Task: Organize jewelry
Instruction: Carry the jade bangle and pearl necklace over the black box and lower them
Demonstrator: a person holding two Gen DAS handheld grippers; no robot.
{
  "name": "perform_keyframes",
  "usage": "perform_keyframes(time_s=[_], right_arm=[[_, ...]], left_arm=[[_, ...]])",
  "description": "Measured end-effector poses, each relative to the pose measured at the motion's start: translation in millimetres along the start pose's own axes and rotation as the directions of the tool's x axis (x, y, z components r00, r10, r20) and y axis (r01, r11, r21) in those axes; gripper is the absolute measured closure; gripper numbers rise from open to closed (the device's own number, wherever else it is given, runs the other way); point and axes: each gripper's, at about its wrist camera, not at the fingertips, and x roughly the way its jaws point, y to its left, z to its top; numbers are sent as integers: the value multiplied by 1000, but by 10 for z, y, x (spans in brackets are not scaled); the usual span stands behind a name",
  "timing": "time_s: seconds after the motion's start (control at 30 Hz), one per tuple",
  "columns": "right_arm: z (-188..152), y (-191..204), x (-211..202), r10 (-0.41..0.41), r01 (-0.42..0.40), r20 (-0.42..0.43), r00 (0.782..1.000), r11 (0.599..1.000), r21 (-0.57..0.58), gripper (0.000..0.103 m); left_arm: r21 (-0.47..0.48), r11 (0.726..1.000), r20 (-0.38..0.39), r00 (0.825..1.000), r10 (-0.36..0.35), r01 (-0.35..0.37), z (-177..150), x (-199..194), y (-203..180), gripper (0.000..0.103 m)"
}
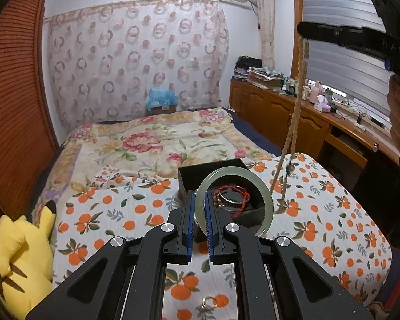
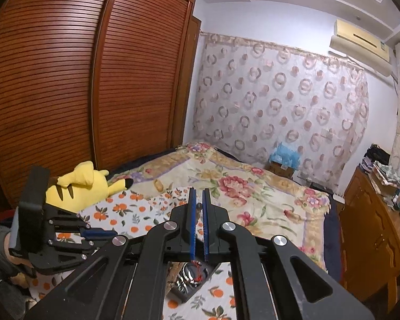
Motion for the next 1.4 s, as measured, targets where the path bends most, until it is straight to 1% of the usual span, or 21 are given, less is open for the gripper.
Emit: perform_keyframes(time_s=[0.17,0.3,0.37,0.57,0.8,0.87,1.07,1.2,1.3,1.4], right_arm=[[119,-111,117,3,-3,16,1000,1000,6,98],[126,-167,212,2,-2,11,1000,1000,13,98],[87,-205,336,-4,4,-5,1000,1000,15,98],[-175,-346,692,20,-15,-72,997,998,68,98],[-291,-355,747,53,-46,-80,995,995,93,98],[-354,-342,794,60,-51,-98,993,994,93,98],[-688,-257,1045,76,-57,-182,980,993,104,98],[-946,-200,1222,110,-78,-234,966,987,140,97],[-1092,-138,1308,131,-92,-258,957,983,159,97],[-1155,-107,1345,146,-102,-270,952,980,170,97]], left_arm=[[-6,1000,-15,1000,3,-4,71,140,67,96],[-7,1000,-25,1000,9,-9,104,250,106,96],[-8,1000,-32,999,10,-11,108,307,126,96],[1,1000,-58,998,12,-12,105,492,135,96],[8,1000,-77,997,12,-11,122,657,136,96],[12,1000,-85,996,12,-11,125,709,130,96],[22,1000,-106,994,18,-15,115,842,108,96],[22,1000,-118,993,16,-13,100,891,113,96],[24,1000,-121,993,12,-10,100,918,111,96],[26,1000,-128,992,10,-7,103,966,93,96]])
